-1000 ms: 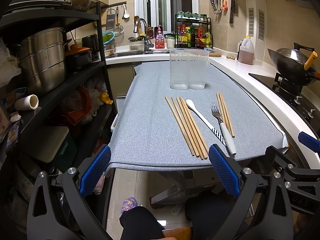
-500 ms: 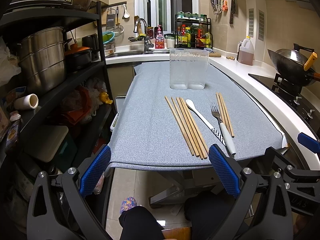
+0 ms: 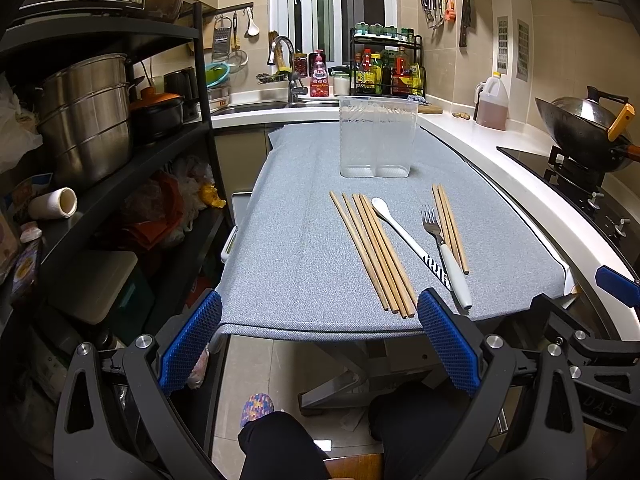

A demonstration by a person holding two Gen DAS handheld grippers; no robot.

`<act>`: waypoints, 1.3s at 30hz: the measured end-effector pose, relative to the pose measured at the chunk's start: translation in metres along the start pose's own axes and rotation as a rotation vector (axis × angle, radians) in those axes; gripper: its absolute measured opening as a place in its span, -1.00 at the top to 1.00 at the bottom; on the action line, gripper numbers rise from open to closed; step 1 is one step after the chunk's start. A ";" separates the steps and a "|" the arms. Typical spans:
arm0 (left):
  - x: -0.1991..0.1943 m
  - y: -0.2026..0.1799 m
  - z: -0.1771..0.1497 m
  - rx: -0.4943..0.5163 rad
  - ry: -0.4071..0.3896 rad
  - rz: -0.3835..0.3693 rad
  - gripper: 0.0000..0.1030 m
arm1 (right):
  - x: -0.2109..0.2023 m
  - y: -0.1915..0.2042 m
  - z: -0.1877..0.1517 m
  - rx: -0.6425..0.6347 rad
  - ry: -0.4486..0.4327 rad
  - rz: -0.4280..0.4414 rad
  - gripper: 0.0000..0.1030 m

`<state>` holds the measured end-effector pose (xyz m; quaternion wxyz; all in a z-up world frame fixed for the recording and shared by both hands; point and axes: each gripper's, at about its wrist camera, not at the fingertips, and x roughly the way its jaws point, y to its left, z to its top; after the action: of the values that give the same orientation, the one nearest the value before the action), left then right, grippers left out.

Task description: Organize utensils

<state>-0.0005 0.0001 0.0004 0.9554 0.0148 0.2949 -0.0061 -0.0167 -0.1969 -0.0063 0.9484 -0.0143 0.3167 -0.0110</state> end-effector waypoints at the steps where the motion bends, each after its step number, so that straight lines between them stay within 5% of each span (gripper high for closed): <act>1: 0.000 0.000 0.000 0.000 0.000 -0.001 -0.85 | 0.001 0.000 0.000 0.000 0.000 0.000 -0.90; 23: -0.006 0.000 0.000 -0.003 0.006 -0.004 -0.85 | -0.002 0.001 0.000 0.000 0.002 0.002 -0.90; 39: 0.028 0.007 -0.007 -0.027 0.113 -0.014 -0.85 | 0.025 0.001 -0.003 0.017 0.071 0.035 -0.90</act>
<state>0.0192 0.0068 -0.0207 0.9373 -0.0001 0.3483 -0.0079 0.0019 -0.1964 -0.0239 0.9367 -0.0002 0.3501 0.0022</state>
